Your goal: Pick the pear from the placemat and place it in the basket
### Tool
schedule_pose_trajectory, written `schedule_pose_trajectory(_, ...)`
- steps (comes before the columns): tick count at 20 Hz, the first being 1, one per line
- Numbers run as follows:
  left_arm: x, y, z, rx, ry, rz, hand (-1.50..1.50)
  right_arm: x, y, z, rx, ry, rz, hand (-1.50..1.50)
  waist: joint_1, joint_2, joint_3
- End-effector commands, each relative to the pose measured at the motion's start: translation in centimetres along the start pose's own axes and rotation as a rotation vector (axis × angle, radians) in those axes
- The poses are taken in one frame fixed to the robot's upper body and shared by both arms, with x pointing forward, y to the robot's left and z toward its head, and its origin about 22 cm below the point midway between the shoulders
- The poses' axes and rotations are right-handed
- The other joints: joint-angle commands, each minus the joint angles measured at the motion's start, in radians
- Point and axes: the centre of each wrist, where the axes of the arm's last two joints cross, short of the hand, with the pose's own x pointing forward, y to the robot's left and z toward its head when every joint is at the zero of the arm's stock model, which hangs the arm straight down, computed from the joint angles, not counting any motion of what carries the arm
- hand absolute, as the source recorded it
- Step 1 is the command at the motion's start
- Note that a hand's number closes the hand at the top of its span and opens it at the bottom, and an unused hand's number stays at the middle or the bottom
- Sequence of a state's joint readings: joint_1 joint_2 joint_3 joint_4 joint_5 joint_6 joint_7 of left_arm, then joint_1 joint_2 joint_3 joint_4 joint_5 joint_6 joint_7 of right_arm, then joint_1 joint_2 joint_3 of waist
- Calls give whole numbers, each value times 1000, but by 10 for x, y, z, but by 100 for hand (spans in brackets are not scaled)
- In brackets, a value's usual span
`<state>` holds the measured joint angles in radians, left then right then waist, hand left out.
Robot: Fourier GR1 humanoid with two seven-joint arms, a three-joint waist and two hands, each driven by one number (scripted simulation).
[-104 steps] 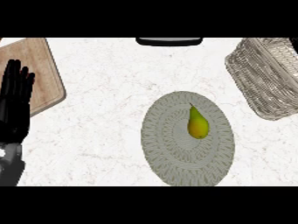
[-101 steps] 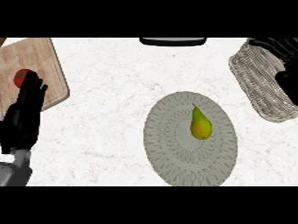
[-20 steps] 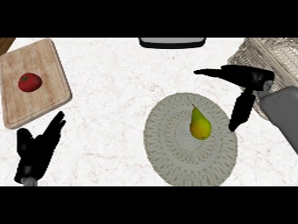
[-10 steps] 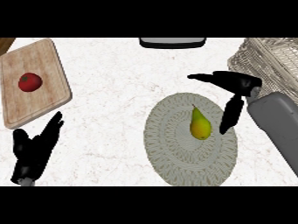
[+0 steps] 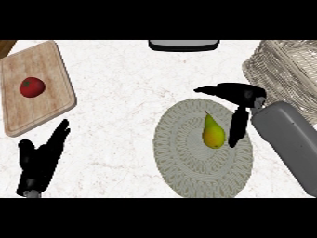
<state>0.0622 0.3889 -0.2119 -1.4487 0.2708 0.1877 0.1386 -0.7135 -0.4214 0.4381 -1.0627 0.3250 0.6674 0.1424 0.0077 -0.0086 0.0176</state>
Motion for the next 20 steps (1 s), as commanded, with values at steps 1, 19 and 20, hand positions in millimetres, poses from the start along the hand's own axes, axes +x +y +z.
schedule_pose_trajectory(1, -35, 4, 11, 14, 182, 17, 0, -11, 18, 1, 40, 33, 16, -150, -9, 8, -18)
schedule_pose_trajectory(19, -29, 0, 11, -14, 174, 1, 0, -15, 51, -29, -23, -66, 108, 150, 8, 13, -17)
schedule_pose_trajectory(20, -29, 5, 17, 3, 174, 6, 0, -10, 54, -26, -49, -66, 119, 150, 2, 9, -17)
